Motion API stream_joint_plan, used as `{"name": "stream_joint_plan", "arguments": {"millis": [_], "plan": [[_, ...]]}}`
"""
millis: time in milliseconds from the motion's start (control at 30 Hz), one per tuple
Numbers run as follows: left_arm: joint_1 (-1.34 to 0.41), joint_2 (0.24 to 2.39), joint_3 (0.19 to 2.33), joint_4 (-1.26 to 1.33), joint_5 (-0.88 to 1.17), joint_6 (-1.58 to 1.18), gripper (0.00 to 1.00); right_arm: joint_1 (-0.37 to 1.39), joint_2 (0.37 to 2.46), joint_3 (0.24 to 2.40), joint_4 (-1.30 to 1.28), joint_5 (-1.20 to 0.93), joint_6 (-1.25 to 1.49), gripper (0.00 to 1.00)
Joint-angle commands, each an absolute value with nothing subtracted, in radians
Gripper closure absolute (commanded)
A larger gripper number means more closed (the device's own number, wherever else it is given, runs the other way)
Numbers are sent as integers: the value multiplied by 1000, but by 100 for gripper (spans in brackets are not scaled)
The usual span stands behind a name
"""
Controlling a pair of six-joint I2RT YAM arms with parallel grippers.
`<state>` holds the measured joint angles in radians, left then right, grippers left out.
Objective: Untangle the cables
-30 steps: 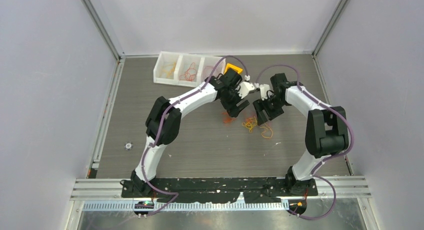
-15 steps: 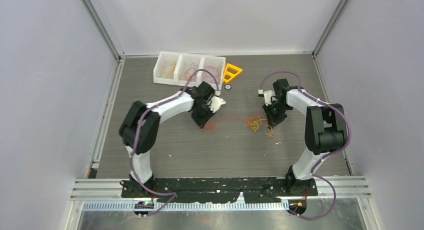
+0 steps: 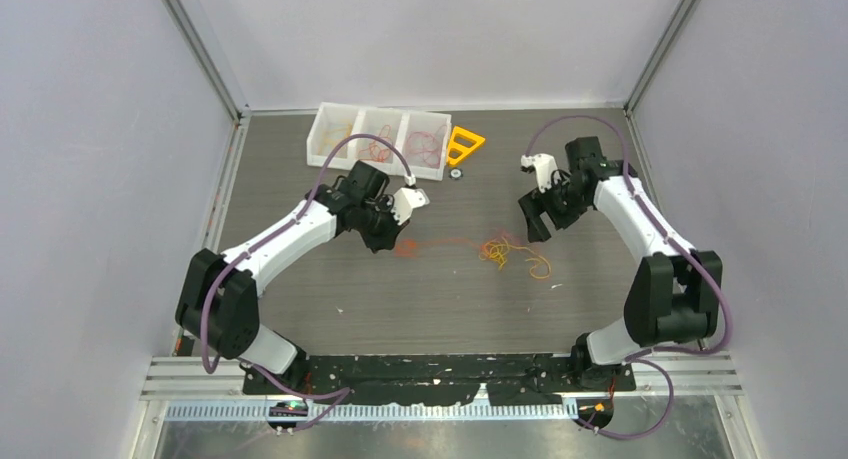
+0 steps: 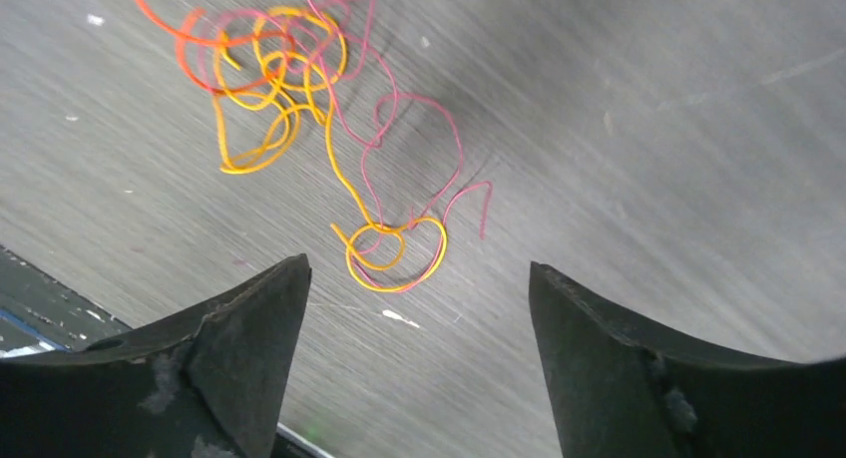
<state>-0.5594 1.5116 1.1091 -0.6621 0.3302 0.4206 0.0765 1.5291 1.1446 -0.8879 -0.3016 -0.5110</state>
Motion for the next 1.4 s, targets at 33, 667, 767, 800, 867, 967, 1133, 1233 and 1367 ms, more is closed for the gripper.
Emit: {"name": "stream_joint_plan", "arguments": {"millis": [33, 667, 767, 800, 867, 967, 1133, 1233, 1367], "plan": [[-550, 1499, 1117, -587, 440, 447, 100, 105, 1368, 1212, -885, -594, -638, 9], [-393, 1462, 1066, -524, 653, 322, 100, 492, 1839, 1277, -579, -382, -585, 48], [-356, 1486, 1059, -531, 690, 274, 100, 503, 1873, 1299, -627, -349, -586, 69], [-346, 1494, 1053, -530, 687, 257, 100, 503, 1876, 1291, -631, -321, -589, 84], [-342, 1497, 1026, -526, 654, 246, 97, 501, 1862, 1268, -635, -295, -595, 93], [-354, 1478, 954, -478, 595, 236, 86, 499, 1804, 1233, -643, -327, -588, 94], [-385, 1514, 966, -493, 370, 232, 92, 500, 1753, 1203, -674, -409, -553, 95], [-396, 1553, 992, -539, 221, 275, 100, 494, 1742, 1192, -689, -366, -561, 94], [-390, 1515, 937, -525, 109, 410, 100, 452, 1731, 1170, -706, -298, -579, 95]]}}
